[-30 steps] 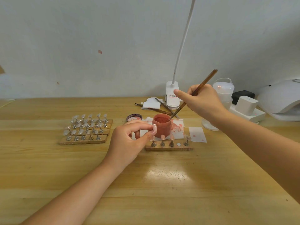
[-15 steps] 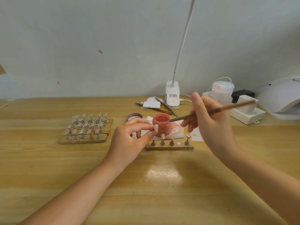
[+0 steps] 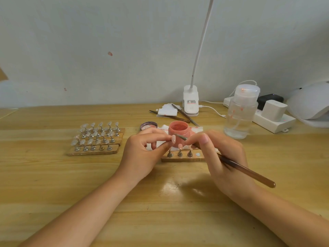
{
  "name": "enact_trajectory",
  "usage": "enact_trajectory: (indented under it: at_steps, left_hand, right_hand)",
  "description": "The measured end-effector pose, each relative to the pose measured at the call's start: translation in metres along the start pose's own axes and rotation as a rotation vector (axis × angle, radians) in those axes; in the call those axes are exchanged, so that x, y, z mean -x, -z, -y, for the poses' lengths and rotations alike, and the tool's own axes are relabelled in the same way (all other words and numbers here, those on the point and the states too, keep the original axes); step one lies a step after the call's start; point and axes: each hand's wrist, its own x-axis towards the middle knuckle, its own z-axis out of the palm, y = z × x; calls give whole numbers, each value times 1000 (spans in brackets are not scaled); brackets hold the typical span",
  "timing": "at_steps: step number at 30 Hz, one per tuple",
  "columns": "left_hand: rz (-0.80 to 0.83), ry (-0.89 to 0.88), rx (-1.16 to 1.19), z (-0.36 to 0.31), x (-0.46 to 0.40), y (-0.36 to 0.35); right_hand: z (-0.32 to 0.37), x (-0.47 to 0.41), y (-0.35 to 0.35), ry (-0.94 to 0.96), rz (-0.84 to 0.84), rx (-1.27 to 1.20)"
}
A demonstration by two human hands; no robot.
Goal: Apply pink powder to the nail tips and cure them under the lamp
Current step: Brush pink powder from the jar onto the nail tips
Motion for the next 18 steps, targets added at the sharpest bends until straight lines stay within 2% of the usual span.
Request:
enact_trajectory:
  at_steps: [18]
  left_hand:
    - [2,8,-3,-2,1,0]
  right_hand:
    - [-2,3,0,16,23,51]
